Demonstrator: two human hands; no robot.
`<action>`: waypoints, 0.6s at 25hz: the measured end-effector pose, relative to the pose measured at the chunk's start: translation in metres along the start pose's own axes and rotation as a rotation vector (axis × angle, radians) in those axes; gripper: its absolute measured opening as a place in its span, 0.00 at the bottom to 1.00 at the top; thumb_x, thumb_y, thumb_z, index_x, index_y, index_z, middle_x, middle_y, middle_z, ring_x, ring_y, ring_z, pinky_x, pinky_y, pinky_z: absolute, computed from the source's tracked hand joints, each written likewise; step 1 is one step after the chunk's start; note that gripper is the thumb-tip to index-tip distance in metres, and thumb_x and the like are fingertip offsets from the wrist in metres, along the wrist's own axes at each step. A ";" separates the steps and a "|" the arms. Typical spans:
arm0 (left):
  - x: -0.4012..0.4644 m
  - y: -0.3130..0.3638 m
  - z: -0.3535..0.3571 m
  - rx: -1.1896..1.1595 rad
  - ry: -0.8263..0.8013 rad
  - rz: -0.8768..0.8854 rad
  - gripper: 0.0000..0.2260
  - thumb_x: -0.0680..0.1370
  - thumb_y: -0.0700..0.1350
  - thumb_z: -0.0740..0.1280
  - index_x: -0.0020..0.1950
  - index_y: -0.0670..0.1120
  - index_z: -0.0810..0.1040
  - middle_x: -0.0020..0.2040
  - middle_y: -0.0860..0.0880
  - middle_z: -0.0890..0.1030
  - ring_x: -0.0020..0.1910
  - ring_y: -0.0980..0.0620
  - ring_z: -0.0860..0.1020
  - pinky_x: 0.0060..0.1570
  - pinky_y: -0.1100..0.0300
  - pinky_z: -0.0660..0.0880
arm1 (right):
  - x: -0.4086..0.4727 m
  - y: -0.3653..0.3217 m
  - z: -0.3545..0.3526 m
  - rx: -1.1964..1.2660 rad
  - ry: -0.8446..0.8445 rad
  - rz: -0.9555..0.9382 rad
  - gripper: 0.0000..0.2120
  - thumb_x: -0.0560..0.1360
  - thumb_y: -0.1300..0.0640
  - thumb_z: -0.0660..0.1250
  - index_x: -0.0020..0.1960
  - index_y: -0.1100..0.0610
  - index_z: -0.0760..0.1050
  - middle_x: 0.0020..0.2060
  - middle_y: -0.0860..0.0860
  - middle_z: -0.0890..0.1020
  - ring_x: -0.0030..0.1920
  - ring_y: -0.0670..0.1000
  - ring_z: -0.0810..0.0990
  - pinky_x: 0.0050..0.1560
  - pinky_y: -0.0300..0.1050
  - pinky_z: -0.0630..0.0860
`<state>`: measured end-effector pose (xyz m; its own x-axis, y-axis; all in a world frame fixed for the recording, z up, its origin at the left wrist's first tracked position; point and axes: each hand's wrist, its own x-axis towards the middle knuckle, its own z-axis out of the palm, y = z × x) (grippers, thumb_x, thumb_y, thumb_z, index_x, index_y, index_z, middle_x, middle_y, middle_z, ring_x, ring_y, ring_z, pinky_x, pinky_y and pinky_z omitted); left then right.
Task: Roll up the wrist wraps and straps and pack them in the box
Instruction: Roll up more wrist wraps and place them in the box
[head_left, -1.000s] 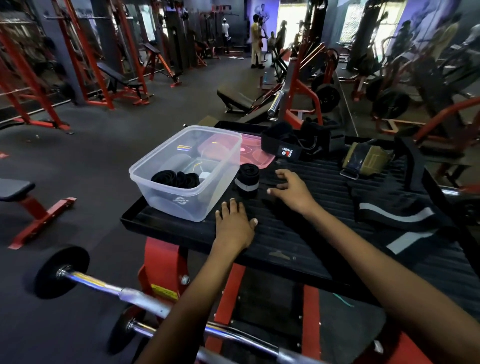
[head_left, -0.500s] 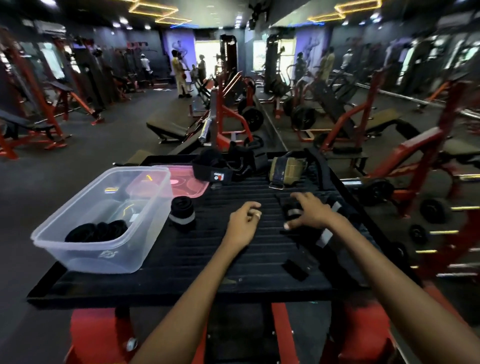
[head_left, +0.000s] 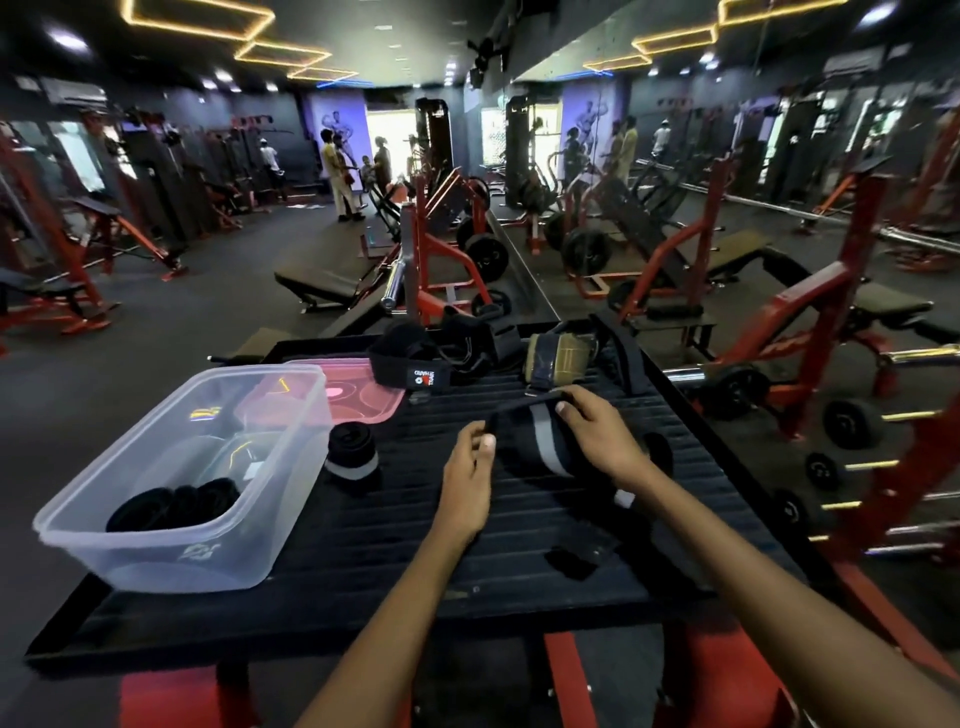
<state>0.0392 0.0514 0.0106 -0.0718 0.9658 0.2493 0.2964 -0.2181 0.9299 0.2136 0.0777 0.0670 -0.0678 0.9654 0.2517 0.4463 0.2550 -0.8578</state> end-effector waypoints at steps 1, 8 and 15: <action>-0.001 -0.001 -0.001 -0.073 0.046 -0.017 0.23 0.78 0.62 0.53 0.67 0.51 0.67 0.61 0.49 0.76 0.60 0.51 0.75 0.62 0.54 0.72 | 0.001 -0.010 0.008 0.177 -0.043 0.046 0.11 0.80 0.61 0.57 0.58 0.56 0.75 0.53 0.53 0.80 0.53 0.49 0.78 0.47 0.39 0.72; 0.001 0.013 -0.013 -0.474 0.311 -0.118 0.22 0.81 0.57 0.54 0.66 0.43 0.70 0.63 0.48 0.74 0.64 0.52 0.70 0.65 0.58 0.66 | 0.018 -0.034 0.056 0.466 -0.242 0.138 0.19 0.76 0.73 0.54 0.45 0.51 0.75 0.50 0.54 0.78 0.53 0.54 0.76 0.53 0.46 0.72; 0.011 0.003 -0.018 -0.392 0.443 -0.228 0.07 0.77 0.43 0.67 0.51 0.41 0.74 0.46 0.47 0.78 0.49 0.48 0.77 0.47 0.61 0.72 | 0.024 -0.014 0.071 0.598 -0.348 0.153 0.17 0.74 0.71 0.53 0.46 0.56 0.77 0.49 0.51 0.79 0.55 0.51 0.75 0.53 0.40 0.68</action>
<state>0.0224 0.0591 0.0213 -0.5039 0.8627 0.0431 -0.1381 -0.1297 0.9819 0.1423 0.1014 0.0531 -0.3695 0.9285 0.0366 -0.0862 0.0049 -0.9963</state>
